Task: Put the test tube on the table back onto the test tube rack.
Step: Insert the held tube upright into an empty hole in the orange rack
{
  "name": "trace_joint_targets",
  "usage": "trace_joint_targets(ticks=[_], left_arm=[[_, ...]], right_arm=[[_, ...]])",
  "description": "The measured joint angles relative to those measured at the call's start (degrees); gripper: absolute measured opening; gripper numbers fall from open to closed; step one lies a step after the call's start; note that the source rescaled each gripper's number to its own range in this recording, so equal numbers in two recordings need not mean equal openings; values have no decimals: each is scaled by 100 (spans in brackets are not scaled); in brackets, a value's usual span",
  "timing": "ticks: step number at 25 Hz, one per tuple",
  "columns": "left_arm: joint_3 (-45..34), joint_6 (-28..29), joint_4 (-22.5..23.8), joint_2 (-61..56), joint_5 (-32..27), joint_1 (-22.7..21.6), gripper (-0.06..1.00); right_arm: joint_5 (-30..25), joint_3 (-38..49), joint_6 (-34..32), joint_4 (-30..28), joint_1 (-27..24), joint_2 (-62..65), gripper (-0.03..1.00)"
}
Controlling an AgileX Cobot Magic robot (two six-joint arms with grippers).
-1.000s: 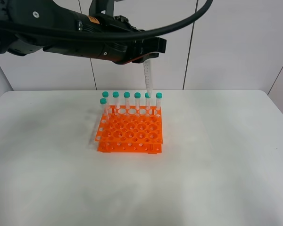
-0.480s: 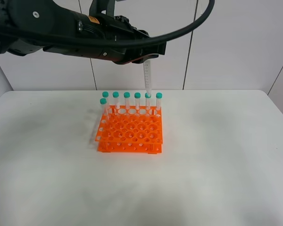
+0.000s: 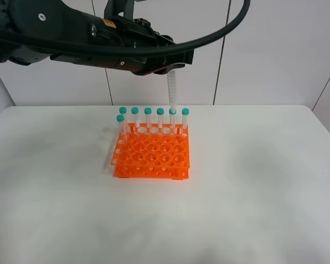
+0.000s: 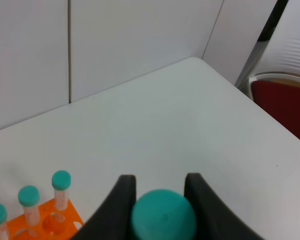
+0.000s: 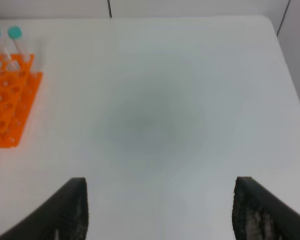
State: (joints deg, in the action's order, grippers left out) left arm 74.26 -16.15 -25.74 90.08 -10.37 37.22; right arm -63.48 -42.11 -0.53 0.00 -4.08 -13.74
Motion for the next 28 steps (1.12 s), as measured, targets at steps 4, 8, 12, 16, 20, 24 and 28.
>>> trace_joint_targets(ticks=[4,8,12,16,20,24,28], left_arm=[[0,-11,0,0,-32,0,0],[0,-17,0,0,-38,0,0],[0,-17,0,0,-57,0,0],[0,-33,0,0,-63,0,0],[0,-33,0,0,-68,0,0],[0,-33,0,0,-68,0,0],[0,-33,0,0,-68,0,0]], right_arm=[[0,363,-18,-79,0,519,59],[38,715,-1,-101,0,933,59],[76,992,-1,-101,0,1263,59],[109,1192,-1,-101,0,1406,59],[136,1211,-1,-107,0,1406,59],[344,1355,-1,-102,0,1406,59],[447,1390,-1,-102,0,1406,59]])
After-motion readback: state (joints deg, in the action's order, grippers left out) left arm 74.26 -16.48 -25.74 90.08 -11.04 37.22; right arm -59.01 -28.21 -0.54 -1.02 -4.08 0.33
